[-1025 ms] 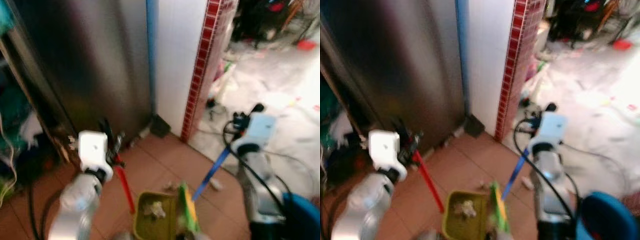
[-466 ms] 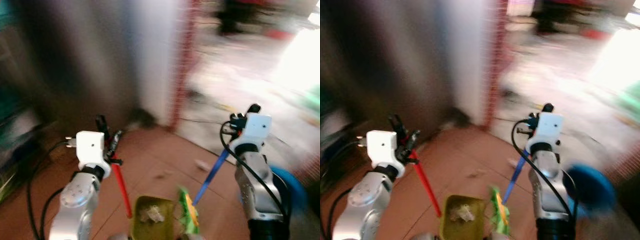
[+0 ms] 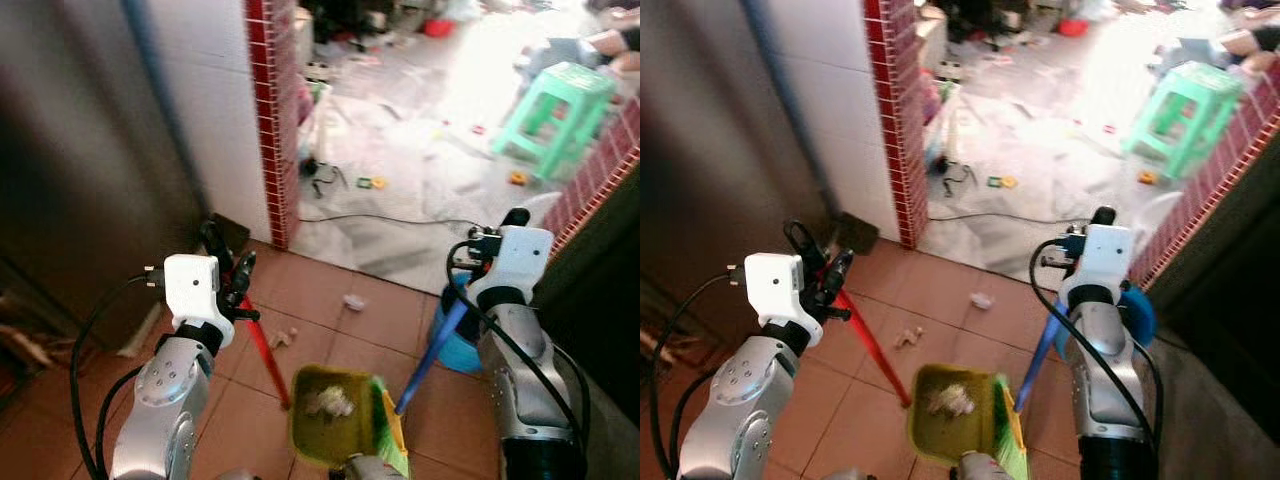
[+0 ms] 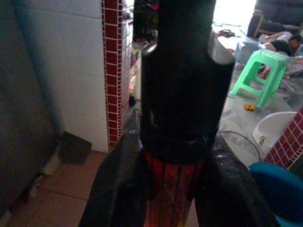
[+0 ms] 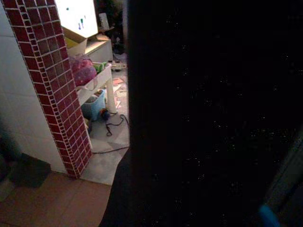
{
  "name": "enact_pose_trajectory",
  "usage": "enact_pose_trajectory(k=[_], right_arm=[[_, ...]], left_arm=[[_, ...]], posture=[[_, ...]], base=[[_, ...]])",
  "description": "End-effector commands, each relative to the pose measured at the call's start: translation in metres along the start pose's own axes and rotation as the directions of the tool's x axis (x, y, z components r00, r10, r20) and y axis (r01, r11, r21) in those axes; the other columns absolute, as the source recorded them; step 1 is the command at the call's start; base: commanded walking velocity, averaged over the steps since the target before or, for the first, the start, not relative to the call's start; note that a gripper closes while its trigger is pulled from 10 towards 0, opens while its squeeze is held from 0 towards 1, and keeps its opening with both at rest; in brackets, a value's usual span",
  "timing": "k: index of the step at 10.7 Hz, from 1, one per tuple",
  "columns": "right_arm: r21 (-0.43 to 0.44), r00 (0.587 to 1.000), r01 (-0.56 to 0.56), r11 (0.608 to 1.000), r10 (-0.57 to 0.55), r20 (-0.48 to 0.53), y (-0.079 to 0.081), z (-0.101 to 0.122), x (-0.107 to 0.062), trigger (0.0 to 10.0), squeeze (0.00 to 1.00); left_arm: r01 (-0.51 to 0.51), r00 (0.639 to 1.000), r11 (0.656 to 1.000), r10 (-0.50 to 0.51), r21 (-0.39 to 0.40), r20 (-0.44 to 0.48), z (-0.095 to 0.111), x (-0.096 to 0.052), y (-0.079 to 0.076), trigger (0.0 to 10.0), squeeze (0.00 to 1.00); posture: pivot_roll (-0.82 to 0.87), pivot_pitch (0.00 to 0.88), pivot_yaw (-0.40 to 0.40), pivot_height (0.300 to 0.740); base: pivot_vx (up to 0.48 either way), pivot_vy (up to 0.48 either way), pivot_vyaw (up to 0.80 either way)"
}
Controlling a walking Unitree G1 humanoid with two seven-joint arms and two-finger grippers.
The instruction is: Sweep floor
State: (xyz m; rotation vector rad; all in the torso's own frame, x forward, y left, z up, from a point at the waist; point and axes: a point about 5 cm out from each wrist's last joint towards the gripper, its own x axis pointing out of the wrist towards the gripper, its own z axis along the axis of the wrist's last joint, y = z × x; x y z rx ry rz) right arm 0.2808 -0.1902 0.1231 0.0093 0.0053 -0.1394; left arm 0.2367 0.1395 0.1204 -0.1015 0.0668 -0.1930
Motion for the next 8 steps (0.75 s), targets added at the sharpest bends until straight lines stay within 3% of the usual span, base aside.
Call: enact_pose_trajectory(k=[1,8], right_arm=[[-0.005,1.0,0.0,1.0,0.0,-0.005,0.0002,0.0006,0.0013,10.0,0.0],[-0.016,1.0,0.011,1.0,-0.012,-0.011,-0.0018,-0.0006,0.0011,10.0,0.0]], left_arm=[[-0.006,0.999,1.0,0.006,0.004,0.039,0.0092,0.0026,0.0015,10.0,0.0],[-0.018,0.999,1.0,0.018,-0.003,0.037,0.0121,0.0073,0.0097,10.0,0.0]], posture=[[-0.06,0.014,0.003,0.74],[-0.06,0.018,0.005,0.74]], base=[[0.0,0.0,-0.8],[0.0,0.036,-0.8]])
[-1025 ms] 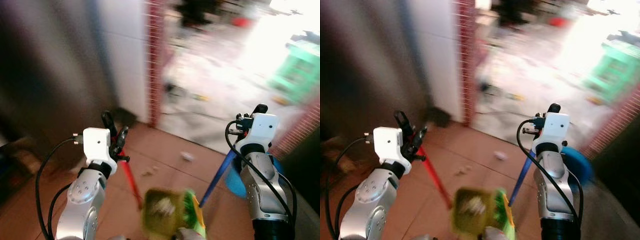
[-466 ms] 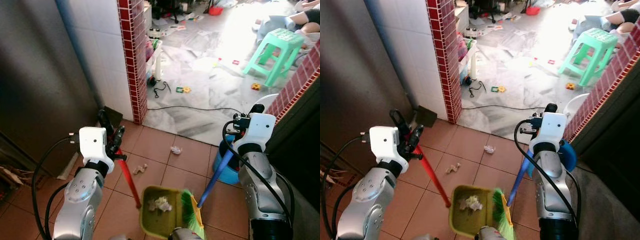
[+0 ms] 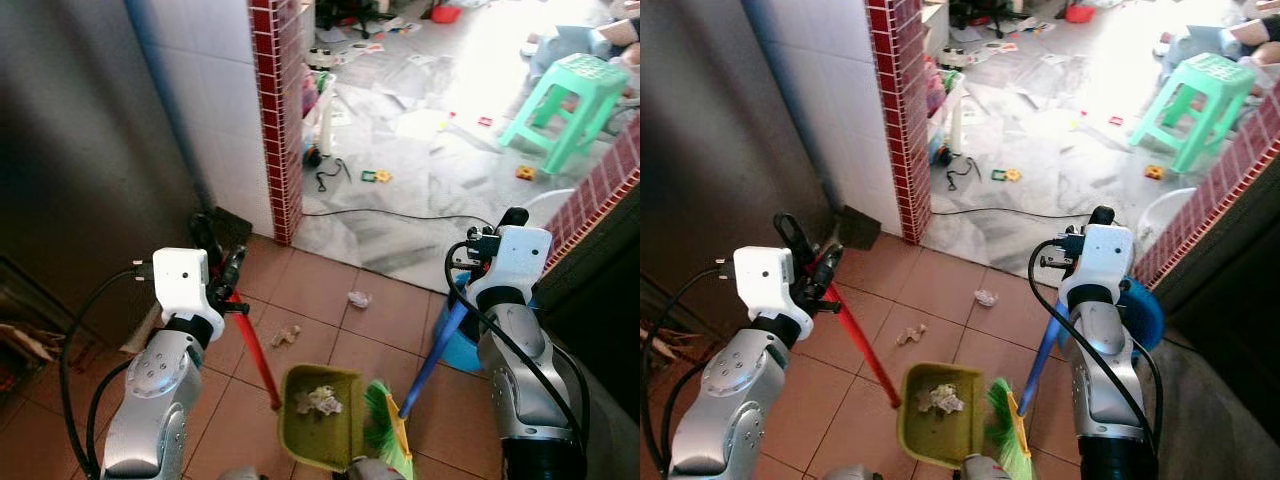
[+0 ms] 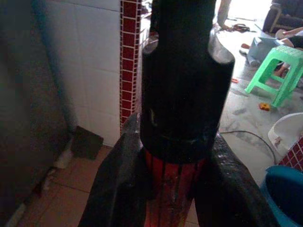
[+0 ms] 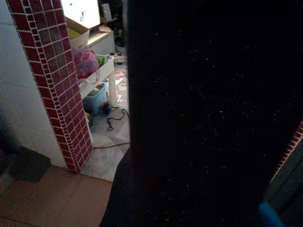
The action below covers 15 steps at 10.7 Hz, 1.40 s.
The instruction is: Sweep floor
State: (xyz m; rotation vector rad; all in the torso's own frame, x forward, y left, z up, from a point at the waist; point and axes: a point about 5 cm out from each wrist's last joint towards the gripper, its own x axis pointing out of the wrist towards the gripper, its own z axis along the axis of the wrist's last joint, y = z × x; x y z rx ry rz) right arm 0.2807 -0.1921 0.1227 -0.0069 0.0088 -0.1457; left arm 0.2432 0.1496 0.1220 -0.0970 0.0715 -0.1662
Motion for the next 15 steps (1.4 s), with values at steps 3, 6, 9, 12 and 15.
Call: enact_pose_trajectory(k=[3,6,9,12,15], right_arm=[[0.004,1.0,0.002,1.0,-0.002,-0.009,0.0014,-0.0006,0.0018,10.0,0.0],[0.004,1.0,0.003,1.0,-0.003,-0.008,0.0023,0.0,0.0041,10.0,0.0],[-0.004,1.0,0.001,1.0,-0.001,-0.005,0.0008,0.001,0.0037,10.0,0.0],[-0.005,1.0,-0.004,1.0,0.004,-0.01,0.0022,-0.0003,0.0021,10.0,0.0],[-0.035,0.999,0.023,0.999,-0.024,-0.024,-0.0021,-0.0049,0.001,10.0,0.0]], left_arm=[[0.015,0.999,1.0,-0.015,-0.003,0.038,0.0085,0.0035,-0.0014,10.0,0.0],[0.019,0.999,1.0,-0.019,0.008,0.038,0.0092,0.0055,-0.0012,10.0,0.0],[0.01,0.999,1.0,-0.011,0.023,0.045,0.0141,0.0048,0.0024,10.0,0.0],[0.024,0.998,1.0,-0.024,0.001,0.051,0.0102,0.0059,-0.0049,10.0,0.0],[0.0,0.998,0.999,0.003,-0.042,0.067,0.0119,0.0081,-0.0004,10.0,0.0]], posture=[[-0.06,0.017,0.006,0.74],[-0.06,0.027,0.008,0.74],[-0.05,0.043,0.01,0.74],[-0.06,0.026,0.003,0.74],[-0.06,0.017,0.008,0.74]], base=[[0.0,0.36,-0.68],[0.0,0.358,-0.8],[0.0,0.342,-0.8],[0.0,0.0,-0.74],[0.0,0.0,-0.53]])
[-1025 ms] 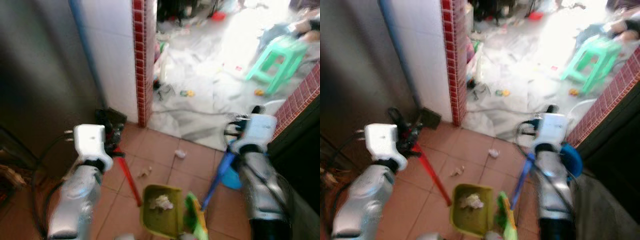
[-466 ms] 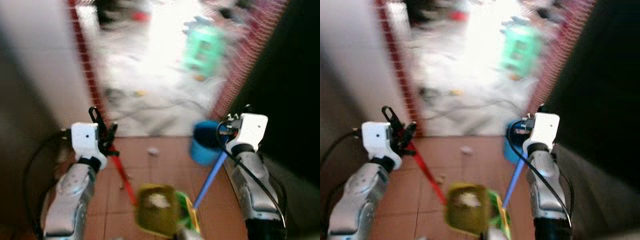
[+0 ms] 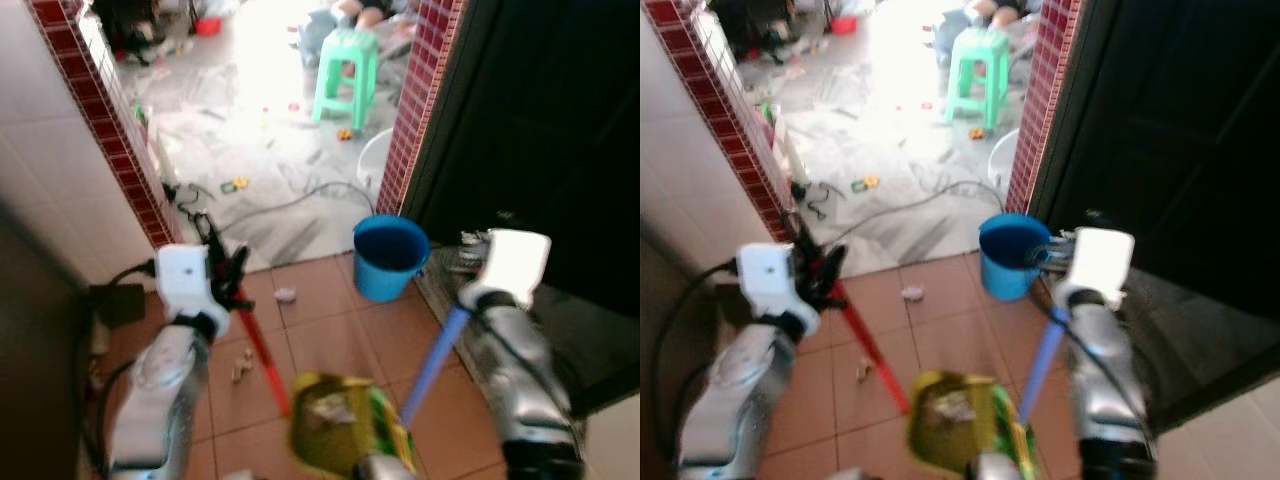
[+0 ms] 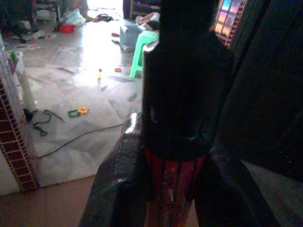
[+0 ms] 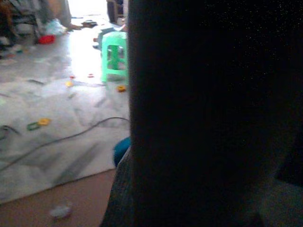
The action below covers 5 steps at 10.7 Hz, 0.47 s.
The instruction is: Sweep floor
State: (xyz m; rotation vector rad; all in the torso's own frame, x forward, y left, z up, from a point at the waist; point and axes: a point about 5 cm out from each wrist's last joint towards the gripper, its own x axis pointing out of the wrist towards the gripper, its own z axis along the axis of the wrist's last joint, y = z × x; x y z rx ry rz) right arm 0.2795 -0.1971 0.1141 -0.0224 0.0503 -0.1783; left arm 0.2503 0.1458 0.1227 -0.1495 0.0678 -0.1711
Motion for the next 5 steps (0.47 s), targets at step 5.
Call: enact_pose_trajectory(k=[5], right_arm=[[-0.085,0.998,0.06,0.995,-0.06,0.0,-0.008,0.0,0.006,10.0,0.0]], left_arm=[[-0.022,0.977,0.997,0.037,-0.075,0.21,0.054,0.013,0.004,10.0,0.0]], posture=[[-0.06,0.006,0.012,0.74]], base=[[0.0,0.0,-0.52]])
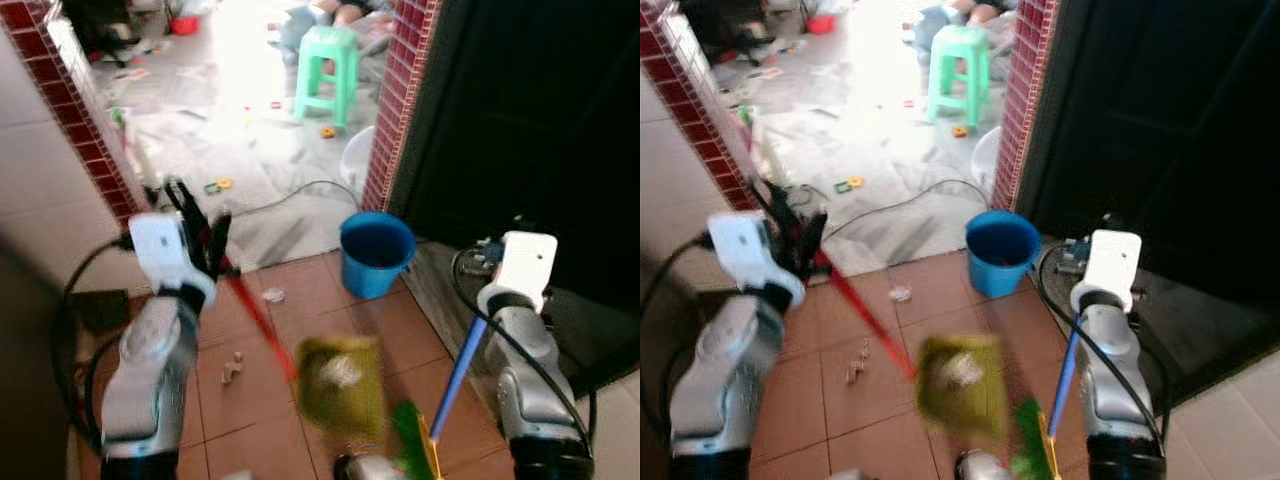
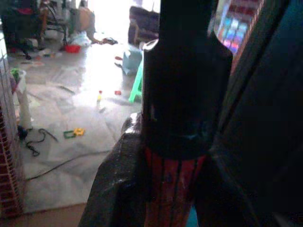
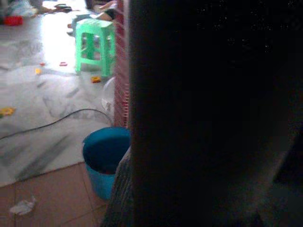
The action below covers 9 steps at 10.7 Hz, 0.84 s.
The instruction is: Sweep floor
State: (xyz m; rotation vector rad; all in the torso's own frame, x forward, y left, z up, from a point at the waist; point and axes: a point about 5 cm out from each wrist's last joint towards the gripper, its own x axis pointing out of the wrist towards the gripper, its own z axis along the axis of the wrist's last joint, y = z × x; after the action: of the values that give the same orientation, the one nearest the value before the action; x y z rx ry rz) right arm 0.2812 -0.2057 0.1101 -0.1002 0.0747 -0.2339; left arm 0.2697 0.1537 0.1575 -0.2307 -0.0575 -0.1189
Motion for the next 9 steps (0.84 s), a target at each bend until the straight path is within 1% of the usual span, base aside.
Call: enact_pose_trajectory(k=[1,3,5,6,8,9], right_arm=[[-0.008,1.0,0.003,1.0,-0.003,0.014,0.0,0.003,0.002,10.0,0.0],[-0.018,1.0,0.005,1.0,-0.005,0.007,0.0,0.002,0.004,10.0,0.0],[-0.019,1.0,0.003,1.0,-0.003,0.006,0.0,0.002,0.004,10.0,0.0],[-0.021,1.0,0.003,1.0,-0.003,0.003,0.0,0.001,0.005,10.0,0.0],[-0.022,1.0,0.001,1.0,-0.001,0.004,0.001,0.001,0.006,10.0,0.0],[-0.02,1.0,-0.001,1.0,0.001,0.005,0.001,0.001,0.006,10.0,0.0]], left_arm=[[0.01,0.995,1.0,-0.008,-0.018,0.102,0.024,0.003,-0.003,10.0,0.0],[-0.001,0.989,0.998,0.011,-0.062,0.147,0.039,0.008,-0.005,10.0,0.0],[-0.001,0.987,0.996,0.014,-0.084,0.159,0.043,0.01,-0.005,10.0,0.0],[0.008,0.984,0.995,0.01,-0.098,0.181,0.05,0.012,-0.007,10.0,0.0],[0.017,0.978,0.993,0.007,-0.115,0.211,0.062,0.015,-0.011,10.0,0.0],[0.014,0.976,0.992,0.013,-0.123,0.218,0.065,0.017,-0.01,10.0,0.0]], posture=[[-0.06,0.007,0.012,0.74],[-0.07,0.006,0.008,0.74],[-0.07,0.006,0.008,0.74],[-0.07,0.005,0.007,0.74],[-0.07,0.003,0.006,0.74],[-0.07,0.001,0.006,0.74]], base=[[0.0,0.0,0.0],[0.276,0.0,0.0],[0.341,0.0,0.0],[0.352,0.0,-0.44],[0.352,0.0,-0.72],[0.352,0.0,0.0]])
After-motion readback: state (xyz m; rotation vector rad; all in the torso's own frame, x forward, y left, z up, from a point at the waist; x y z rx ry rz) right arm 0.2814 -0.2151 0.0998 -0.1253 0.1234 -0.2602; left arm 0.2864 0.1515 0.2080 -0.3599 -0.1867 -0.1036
